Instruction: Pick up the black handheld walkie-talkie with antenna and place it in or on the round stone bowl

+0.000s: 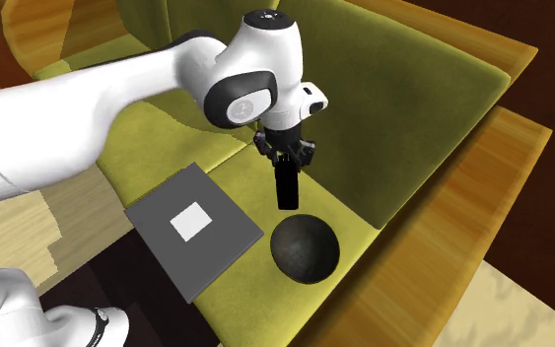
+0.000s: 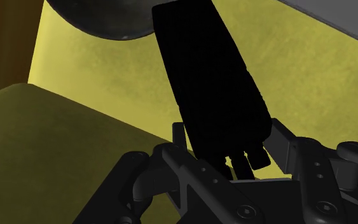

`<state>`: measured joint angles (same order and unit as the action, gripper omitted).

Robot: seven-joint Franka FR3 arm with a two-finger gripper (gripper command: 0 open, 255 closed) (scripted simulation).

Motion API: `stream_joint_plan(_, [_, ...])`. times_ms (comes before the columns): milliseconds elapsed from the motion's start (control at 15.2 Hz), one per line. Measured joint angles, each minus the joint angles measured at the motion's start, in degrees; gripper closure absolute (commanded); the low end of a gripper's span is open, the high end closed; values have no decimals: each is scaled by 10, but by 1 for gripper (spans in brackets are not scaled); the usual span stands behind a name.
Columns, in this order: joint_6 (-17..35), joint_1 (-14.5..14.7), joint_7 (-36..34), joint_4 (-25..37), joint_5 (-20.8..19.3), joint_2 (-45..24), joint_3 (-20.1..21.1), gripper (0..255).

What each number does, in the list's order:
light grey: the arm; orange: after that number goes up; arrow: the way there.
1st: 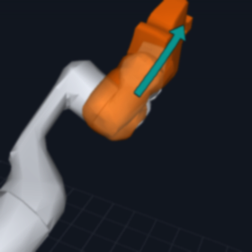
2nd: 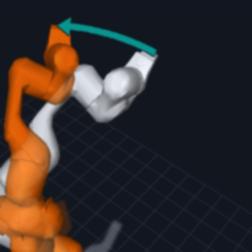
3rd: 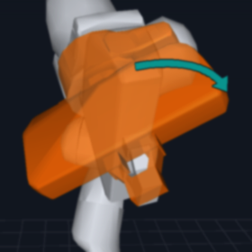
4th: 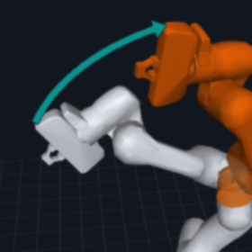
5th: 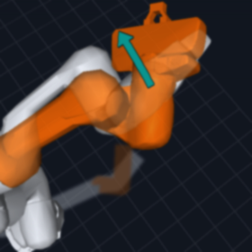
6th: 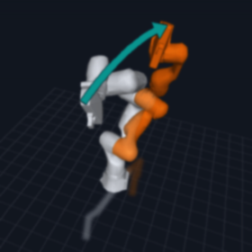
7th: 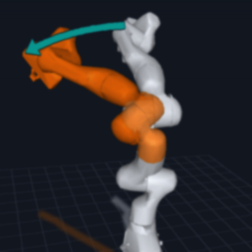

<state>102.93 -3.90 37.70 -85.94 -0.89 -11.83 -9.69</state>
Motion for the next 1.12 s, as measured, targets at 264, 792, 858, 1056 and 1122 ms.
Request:
stream_joint_plan(264, [5,-26,45,-29,3,25,-18,255])
stream_joint_plan(792, [5,-85,149,-46,14,46,-60,255])
stream_joint_plan(858, [8,-89,156,-51,15,47,-64,255])
stream_joint_plan(1056, [28,-91,161,-73,15,49,-65,255])
stream_joint_plan(1122, [36,-92,161,-81,16,49,-65,255])
